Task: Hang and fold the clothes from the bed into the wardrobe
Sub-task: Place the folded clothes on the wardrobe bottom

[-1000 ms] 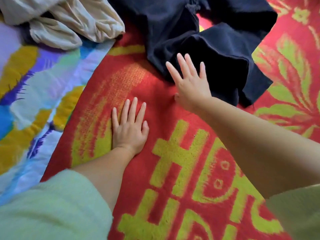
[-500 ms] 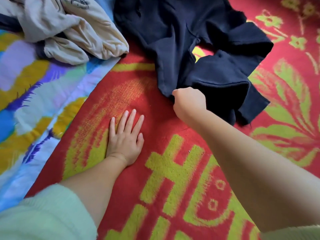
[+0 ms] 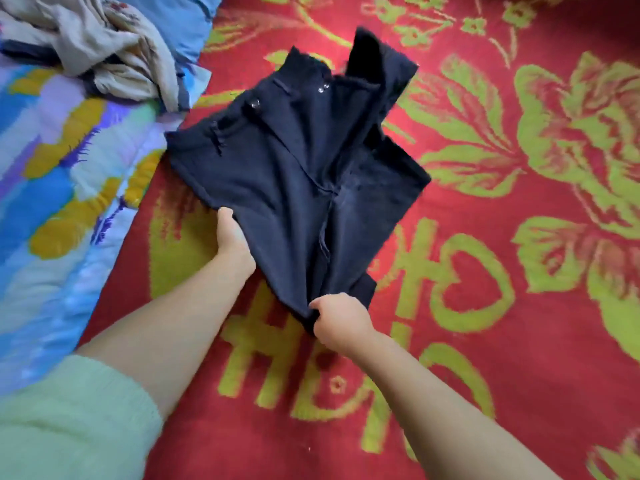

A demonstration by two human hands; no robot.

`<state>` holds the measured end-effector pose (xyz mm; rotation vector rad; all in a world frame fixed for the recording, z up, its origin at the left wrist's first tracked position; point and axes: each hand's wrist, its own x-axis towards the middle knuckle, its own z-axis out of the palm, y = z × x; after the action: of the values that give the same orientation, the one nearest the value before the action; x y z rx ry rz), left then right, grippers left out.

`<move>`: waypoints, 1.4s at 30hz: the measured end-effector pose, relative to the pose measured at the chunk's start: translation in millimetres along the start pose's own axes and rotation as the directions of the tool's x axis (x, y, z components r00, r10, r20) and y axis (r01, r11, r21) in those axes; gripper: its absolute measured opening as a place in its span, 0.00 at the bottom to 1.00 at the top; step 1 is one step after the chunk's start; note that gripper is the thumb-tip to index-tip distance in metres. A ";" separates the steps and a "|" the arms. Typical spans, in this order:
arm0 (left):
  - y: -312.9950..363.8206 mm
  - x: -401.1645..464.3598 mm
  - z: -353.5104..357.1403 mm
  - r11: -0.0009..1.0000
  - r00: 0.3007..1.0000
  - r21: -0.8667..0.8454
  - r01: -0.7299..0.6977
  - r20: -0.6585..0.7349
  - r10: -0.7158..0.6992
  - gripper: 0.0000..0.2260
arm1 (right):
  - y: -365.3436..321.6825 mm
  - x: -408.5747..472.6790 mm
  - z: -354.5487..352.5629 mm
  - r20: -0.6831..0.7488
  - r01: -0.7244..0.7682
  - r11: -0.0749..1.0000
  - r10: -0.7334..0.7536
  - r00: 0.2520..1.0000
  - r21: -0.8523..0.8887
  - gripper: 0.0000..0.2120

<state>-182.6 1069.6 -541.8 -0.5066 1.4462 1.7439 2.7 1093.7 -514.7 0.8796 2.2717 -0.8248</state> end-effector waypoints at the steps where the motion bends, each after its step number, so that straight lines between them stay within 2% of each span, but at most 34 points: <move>1: 1.1 -16.3 -8.0 0.999 0.999 -0.018 0.046 -0.014 -0.046 0.16 | -0.7 -23.5 6.4 0.036 0.006 1.000 -0.007 0.999 0.015 0.20; 3: 6.3 -35.6 -26.7 0.995 0.996 -0.048 0.087 -0.027 -0.088 0.19 | -3.1 -63.8 11.5 0.085 0.040 0.999 -0.041 0.996 0.007 0.21; 5: 12.7 -48.4 -36.8 0.994 0.994 0.069 0.089 -0.075 -0.084 0.19 | -6.9 -91.4 12.1 0.132 0.068 0.998 -0.066 0.989 -0.005 0.21; 8: 28.9 -104.2 -29.7 0.923 0.984 0.379 -0.070 -0.127 0.127 0.15 | -14.7 -134.6 14.7 0.185 0.126 0.989 -0.110 0.977 -0.080 0.15; 9: 31.9 -127.2 -23.6 0.871 0.977 0.473 -0.132 -0.088 0.196 0.13 | -15.3 -146.7 14.1 0.200 0.133 0.986 -0.112 0.973 -0.097 0.15; 10: 33.4 -154.6 -16.8 0.804 0.969 0.564 -0.188 -0.025 0.244 0.11 | -13.8 -155.6 12.5 0.207 0.132 0.989 -0.115 0.972 -0.072 0.17; 11: 30.9 -176.3 -13.3 0.734 0.956 0.634 -0.244 0.032 0.291 0.11 | -12.3 -162.9 6.5 0.190 0.114 0.993 -0.116 0.975 0.025 0.20; 12: 28.2 -200.7 -10.5 0.635 0.934 0.704 -0.318 0.118 0.338 0.13 | -12.9 -171.9 -6.5 0.134 0.068 0.974 -0.099 0.986 0.215 0.24; 13: 23.0 -224.7 -10.1 0.507 0.904 0.763 -0.401 0.238 0.356 0.16 | -16.0 -181.3 -23.4 0.030 0.064 0.899 -0.086 0.996 0.433 0.29; 14: 23.5 -250.6 -6.5 0.371 0.863 0.790 -0.488 0.372 0.343 0.19 | -25.3 -191.8 -51.1 -0.104 0.124 0.781 -0.076 0.992 0.611 0.35; 15: 13.6 -267.1 -5.6 0.232 0.826 0.803 -0.549 0.479 0.297 0.22 | -33.1 -197.9 -72.7 -0.195 0.192 0.682 -0.074 0.978 0.706 0.41; 17: 5.5 -311.1 9.6 -0.055 0.766 0.795 -0.604 0.599 0.234 0.22 | -51.1 -211.0 -116.6 -0.321 0.309 0.670 -0.110 0.941 0.675 0.47; 18: 1.3 -330.5 16.8 -0.105 0.773 0.796 -0.596 0.604 0.195 0.20 | -56.0 -215.5 -130.9 -0.362 0.319 0.704 -0.094 0.928 0.634 0.45; 19: -0.9 -348.5 23.5 -0.127 0.774 0.790 -0.600 0.613 0.155 0.19 | -55.7 -218.8 -143.0 -0.426 0.317 0.742 -0.046 0.904 0.591 0.39; 20: -0.8 -359.9 28.9 -0.128 0.750 0.759 -0.638 0.650 0.120 0.20 | -52.6 -220.7 -152.9 -0.485 0.312 0.771 -0.005 0.875 0.555 0.27; 21: 2.6 -368.7 33.0 -0.134 0.695 0.699 -0.703 0.714 0.082 0.22 | -49.6 -226.6 -161.7 -0.531 0.301 0.796 0.031 0.847 0.526 0.15; 22: 9.1 -375.2 33.5 -0.118 0.621 0.619 -0.776 0.783 0.022 0.25 | -44.8 -234.5 -168.8 -0.547 0.295 0.810 0.038 0.837 0.506 0.06; 23: 19.1 -380.0 31.5 -0.082 0.522 0.521 -0.849 0.853 0.017 0.25 | -39.8 -246.1 -176.5 -0.541 0.294 0.819 0.023 0.841 0.492 0.03; 24: 33.4 -383.6 28.9 -0.045 0.408 0.414 -0.909 0.907 0.102 0.24 | -35.0 -259.2 -185.2 -0.520 0.295 0.822 0.001 0.854 0.488 0.03; 25: 47.7 -380.7 25.2 -0.066 0.305 0.331 -0.941 0.917 0.258 0.22 | -32.6 -275.8 -195.8 -0.495 0.314 0.813 -0.036 0.868 0.491 0.04; 26: 62.3 -375.1 20.7 -0.134 0.216 0.294 -0.946 0.884 0.415 0.20 | -30.3 -291.4 -205.8 -0.470 0.337 0.801 -0.080 0.879 0.494 0.05; 27: 76.7 -368.3 15.9 -0.212 0.161 0.314 -0.925 0.831 0.532 0.22 | -29.9 -307.3 -215.6 -0.456 0.364 0.790 -0.122 0.882 0.493 0.08; 28: 91.1 -364.9 13.9 -0.253 0.148 0.347 -0.903 0.805 0.575 0.27 | -29.2 -324.9 -226.5 -0.457 0.396 0.778 -0.158 0.875 0.488 0.09; 29: 103.6 -364.1 12.3 -0.193 0.229 0.385 -0.902 0.808 0.542 0.34 | -30.9 -339.5 -234.9 -0.459 0.422 0.767 -0.189 0.868 0.483 0.10; 30: 113.5 -368.8 15.0 -0.053 0.363 0.423 -0.905 0.829 0.425 0.38 | -32.6 -353.5 -244.2 -0.466 0.450 0.749 -0.214 0.859 0.486 0.10; 31: 120.6 -376.9 18.9 0.100 0.473 0.463 -0.881 0.845 0.251 0.36 | -34.8 -365.3 -253.0 -0.473 0.479 0.730 -0.241 0.848 0.487 0.10; 32: 124.2 -384.3 22.5 0.233 0.526 0.495 -0.837 0.845 0.096 0.28 | -36.2 -374.6 -260.6 -0.473 0.496 0.713 -0.258 0.843 0.495 0.10; 33: 128.5 -391.2 28.9 0.340 0.540 0.502 -0.795 0.841 0.023 0.17 | -37.3 -385.2 -269.3 -0.478 0.503 0.712 -0.263 0.838 0.490 0.11; 34: 133.7 -399.7 35.8 0.396 0.544 0.490 -0.777 0.839 0.028 0.09 | -36.6 -392.4 -277.1 -0.485 0.499 0.721 -0.256 0.836 0.481 0.11; 35: 140.6 -407.4 42.8 0.410 0.546 0.476 -0.779 0.835 0.067 0.04 | -34.3 -397.5 -285.0 -0.505 0.492 0.739 -0.238 0.829 0.460 0.12; 36: 149.5 -415.4 50.6 0.378 0.534 0.459 -0.804 0.837 0.119 0.03 | -31.6 -402.6 -292.2 -0.538 0.475 0.774 -0.210 0.817 0.419 0.14; 38: 168.6 -429.2 66.2 0.146 0.462 0.440 -0.886 0.865 0.196 0.08 | -25.5 -411.3 -302.6 -0.582 0.409 0.849 -0.156 0.798 0.335 0.17; 40: 183.8 -447.8 81.6 -0.110 0.380 0.404 -0.908 0.906 0.187 0.12 | -25.7 -421.4 -305.3 -0.558 0.394 0.872 -0.180 0.810 0.290 0.22; 42: 192.7 -468.7 92.9 -0.254 0.331 0.354 -0.900 0.935 0.130 0.13 | -32.3 -428.8 -301.9 -0.494 0.351 0.926 -0.244 0.835 0.137 0.30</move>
<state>-33.6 1001.6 -53.3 1.8004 1.9976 0.7470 165.0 1123.3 -15.9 0.9088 2.8398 -1.1218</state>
